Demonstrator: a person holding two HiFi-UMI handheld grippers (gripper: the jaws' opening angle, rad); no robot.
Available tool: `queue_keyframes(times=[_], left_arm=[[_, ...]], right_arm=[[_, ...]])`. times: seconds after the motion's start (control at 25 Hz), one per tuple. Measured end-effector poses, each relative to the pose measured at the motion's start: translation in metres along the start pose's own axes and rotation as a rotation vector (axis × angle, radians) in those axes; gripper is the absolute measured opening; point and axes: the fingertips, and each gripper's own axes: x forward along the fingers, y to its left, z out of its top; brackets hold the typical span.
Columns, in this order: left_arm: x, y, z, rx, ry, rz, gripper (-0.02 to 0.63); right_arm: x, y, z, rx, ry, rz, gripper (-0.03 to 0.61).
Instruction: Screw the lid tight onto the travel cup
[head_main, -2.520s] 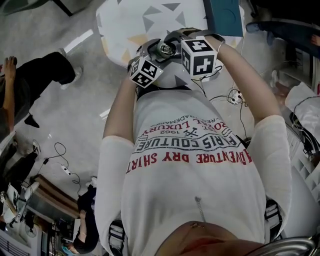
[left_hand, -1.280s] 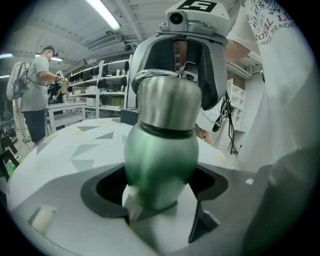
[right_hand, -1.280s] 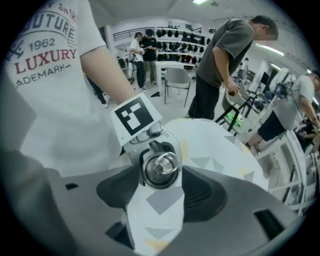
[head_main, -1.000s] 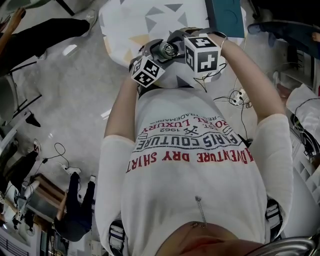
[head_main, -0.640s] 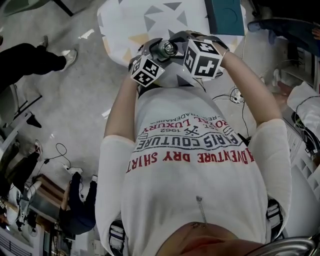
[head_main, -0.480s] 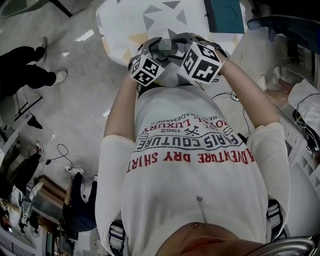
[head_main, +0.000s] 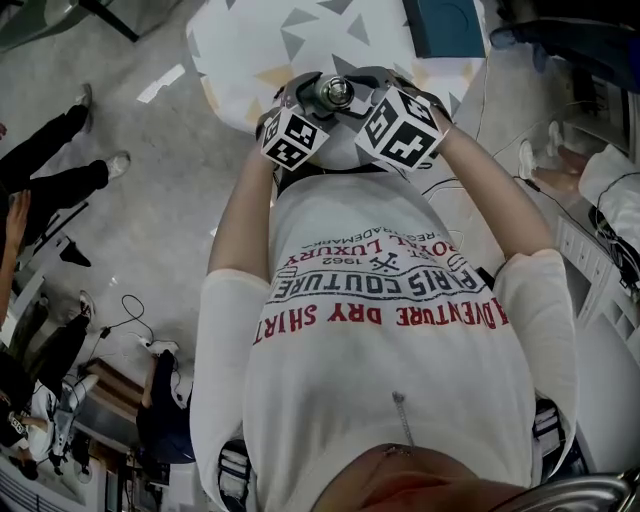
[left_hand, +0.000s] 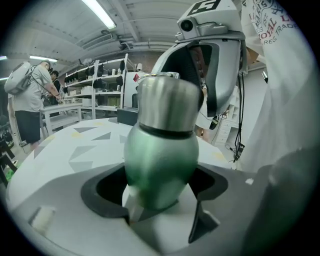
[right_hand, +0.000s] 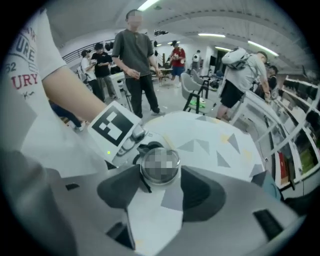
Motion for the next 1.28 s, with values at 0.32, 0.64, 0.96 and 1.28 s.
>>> queue_keyframes(times=[0.32, 0.64, 0.96, 1.28], left_arm=[[0.0, 0.0, 0.0, 0.012, 0.01, -0.019, 0.383], [0.001, -0.001, 0.0, 0.018, 0.018, -0.03, 0.383], [0.001, -0.001, 0.0, 0.021, 0.022, -0.033, 0.383], [-0.001, -0.001, 0.0, 0.02, 0.023, -0.035, 0.383]], right_arm=[[-0.006, 0.0, 0.004, -0.4, 0.096, 0.201, 0.263], [0.001, 0.01, 0.007, -0.578, 0.172, 0.346, 0.262], [0.002, 0.008, 0.007, -0.417, 0.142, 0.303, 0.25], [0.002, -0.001, 0.009, 0.016, 0.078, 0.125, 0.25]])
